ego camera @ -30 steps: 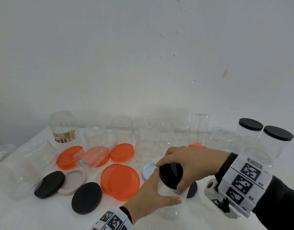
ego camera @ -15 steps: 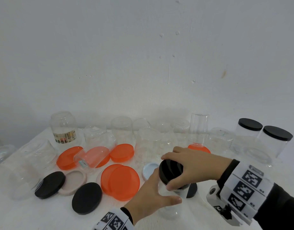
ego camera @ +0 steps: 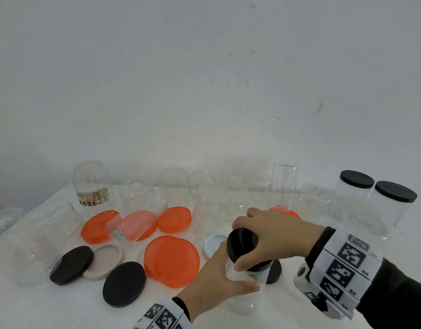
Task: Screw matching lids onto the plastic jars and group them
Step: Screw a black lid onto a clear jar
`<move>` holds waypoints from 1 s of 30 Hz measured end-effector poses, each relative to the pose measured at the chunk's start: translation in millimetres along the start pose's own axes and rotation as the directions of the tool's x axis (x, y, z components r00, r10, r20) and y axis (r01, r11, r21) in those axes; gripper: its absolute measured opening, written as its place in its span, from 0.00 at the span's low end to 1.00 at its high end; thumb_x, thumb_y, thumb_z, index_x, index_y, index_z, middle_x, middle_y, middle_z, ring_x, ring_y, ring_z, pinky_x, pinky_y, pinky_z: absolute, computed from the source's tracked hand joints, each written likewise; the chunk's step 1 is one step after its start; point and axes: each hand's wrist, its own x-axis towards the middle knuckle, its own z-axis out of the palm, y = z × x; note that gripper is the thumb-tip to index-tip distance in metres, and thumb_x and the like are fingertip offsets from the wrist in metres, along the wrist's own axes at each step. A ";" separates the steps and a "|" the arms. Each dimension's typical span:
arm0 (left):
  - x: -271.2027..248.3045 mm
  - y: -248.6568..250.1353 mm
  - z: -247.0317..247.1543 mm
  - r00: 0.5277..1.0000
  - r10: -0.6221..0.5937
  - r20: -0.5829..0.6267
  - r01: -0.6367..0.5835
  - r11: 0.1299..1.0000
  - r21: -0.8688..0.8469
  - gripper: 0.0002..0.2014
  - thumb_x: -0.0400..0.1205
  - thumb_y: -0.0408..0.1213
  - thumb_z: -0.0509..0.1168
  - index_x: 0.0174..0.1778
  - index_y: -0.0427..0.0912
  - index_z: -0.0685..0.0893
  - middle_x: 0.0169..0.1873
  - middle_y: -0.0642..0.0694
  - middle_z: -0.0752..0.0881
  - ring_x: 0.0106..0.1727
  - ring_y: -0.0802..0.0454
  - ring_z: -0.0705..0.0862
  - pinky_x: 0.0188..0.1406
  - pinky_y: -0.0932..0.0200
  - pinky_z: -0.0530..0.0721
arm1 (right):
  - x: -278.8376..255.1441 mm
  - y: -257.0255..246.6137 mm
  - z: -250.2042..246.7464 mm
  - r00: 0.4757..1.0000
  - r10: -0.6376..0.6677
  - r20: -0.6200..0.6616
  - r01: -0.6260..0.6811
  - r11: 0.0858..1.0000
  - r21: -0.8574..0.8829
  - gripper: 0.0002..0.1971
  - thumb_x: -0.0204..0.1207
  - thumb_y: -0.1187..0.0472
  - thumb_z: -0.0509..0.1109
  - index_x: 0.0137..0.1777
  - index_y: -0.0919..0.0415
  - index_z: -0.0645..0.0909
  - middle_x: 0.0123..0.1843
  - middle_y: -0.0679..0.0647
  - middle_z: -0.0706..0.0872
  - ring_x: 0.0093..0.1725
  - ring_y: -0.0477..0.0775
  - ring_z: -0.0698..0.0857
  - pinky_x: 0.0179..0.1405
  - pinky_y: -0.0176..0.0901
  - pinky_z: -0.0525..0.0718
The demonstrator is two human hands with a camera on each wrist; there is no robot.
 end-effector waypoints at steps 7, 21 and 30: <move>-1.2 -0.5 0.6 1.000 0.008 -0.004 -0.008 1.000 -0.020 0.43 0.67 0.56 0.79 0.74 0.71 0.61 0.68 0.74 0.74 0.70 0.77 0.70 0.63 0.72 0.67 | -5.7 -0.3 -10.5 0.982 -0.110 0.151 0.093 0.989 0.114 0.41 0.66 0.43 0.78 0.78 0.34 0.63 0.69 0.35 0.68 0.68 0.43 0.70 0.66 0.41 0.75; -3.6 4.7 1.6 1.000 0.024 -0.009 -0.024 0.999 -0.023 0.44 0.68 0.55 0.79 0.77 0.67 0.62 0.70 0.67 0.76 0.74 0.68 0.71 0.78 0.53 0.68 | -5.4 -0.1 0.9 0.999 -0.051 0.014 0.051 0.999 0.003 0.39 0.62 0.26 0.68 0.74 0.37 0.67 0.58 0.41 0.74 0.56 0.46 0.75 0.54 0.41 0.78; -3.6 1.4 2.1 1.000 0.022 -0.012 -0.022 1.000 -0.021 0.42 0.67 0.57 0.79 0.73 0.72 0.61 0.68 0.72 0.75 0.71 0.74 0.70 0.67 0.70 0.69 | -5.6 3.7 -2.6 0.985 -0.077 0.157 0.060 0.992 0.107 0.45 0.64 0.36 0.75 0.80 0.38 0.58 0.69 0.36 0.66 0.67 0.43 0.68 0.67 0.44 0.75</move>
